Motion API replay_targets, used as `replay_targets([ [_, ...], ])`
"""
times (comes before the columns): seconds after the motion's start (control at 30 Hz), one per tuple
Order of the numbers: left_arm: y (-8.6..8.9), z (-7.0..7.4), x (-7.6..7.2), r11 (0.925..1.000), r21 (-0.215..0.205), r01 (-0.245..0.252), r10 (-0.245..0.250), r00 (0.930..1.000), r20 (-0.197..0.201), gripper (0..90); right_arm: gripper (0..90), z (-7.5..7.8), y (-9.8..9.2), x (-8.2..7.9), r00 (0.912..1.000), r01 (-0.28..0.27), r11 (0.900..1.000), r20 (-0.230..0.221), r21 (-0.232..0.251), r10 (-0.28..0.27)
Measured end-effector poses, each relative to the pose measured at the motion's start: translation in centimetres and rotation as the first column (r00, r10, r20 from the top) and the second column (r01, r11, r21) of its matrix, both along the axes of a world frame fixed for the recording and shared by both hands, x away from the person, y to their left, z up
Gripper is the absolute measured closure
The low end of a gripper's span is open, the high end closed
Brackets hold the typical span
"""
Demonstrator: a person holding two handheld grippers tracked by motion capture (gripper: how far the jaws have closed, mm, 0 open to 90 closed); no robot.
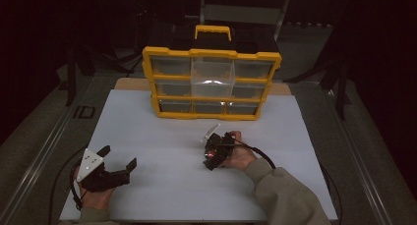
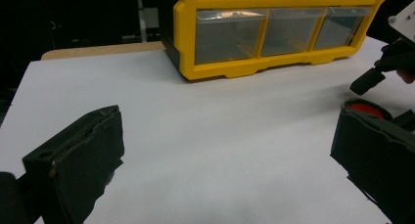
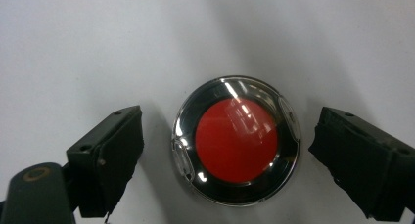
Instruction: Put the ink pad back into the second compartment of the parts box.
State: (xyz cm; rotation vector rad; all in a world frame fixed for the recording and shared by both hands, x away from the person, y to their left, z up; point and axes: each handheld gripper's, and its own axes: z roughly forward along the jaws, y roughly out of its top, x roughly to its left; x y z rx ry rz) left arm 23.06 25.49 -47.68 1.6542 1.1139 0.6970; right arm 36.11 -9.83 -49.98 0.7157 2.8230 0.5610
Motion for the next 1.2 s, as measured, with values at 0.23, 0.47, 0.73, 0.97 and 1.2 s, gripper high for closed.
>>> replay_targets([
  [0.23, 0.00, -0.01, 0.02, 1.0000, 0.000, 0.001, -0.001, 1.0000, -0.002, 0.0, 16.2, -0.26, -0.18, 0.25, 0.9995, 0.014, 1.000, -0.027, 0.000, -0.014],
  [0.47, 0.00, -0.02, 0.03, 1.0000, 0.000, 0.000, 0.000, 1.0000, -0.003, 0.0, 24.6, -0.24, -0.55, 0.56, 0.9967, 0.016, 1.000, -0.080, 0.023, -0.014],
  [0.73, 0.00, -0.02, 0.01, 1.0000, -0.001, -0.001, 0.001, 1.0000, -0.004, 0.0, 29.6, -0.05, -0.49, 0.41, 0.9953, 0.025, 1.000, -0.094, 0.011, -0.024],
  [0.97, 0.02, -0.02, -0.01, 1.0000, -0.002, -0.002, 0.002, 1.0000, -0.003, 0.0, 29.7, -0.02, -0.41, 0.48, 0.9944, 0.033, 0.999, -0.100, 0.004, -0.033],
  [1.2, -0.02, -0.04, 0.00, 1.0000, -0.003, -0.001, 0.001, 1.0000, -0.005, 0.0, 29.7, 0.01, -0.37, 0.58, 0.9935, 0.030, 1.000, -0.109, -0.003, -0.030],
])
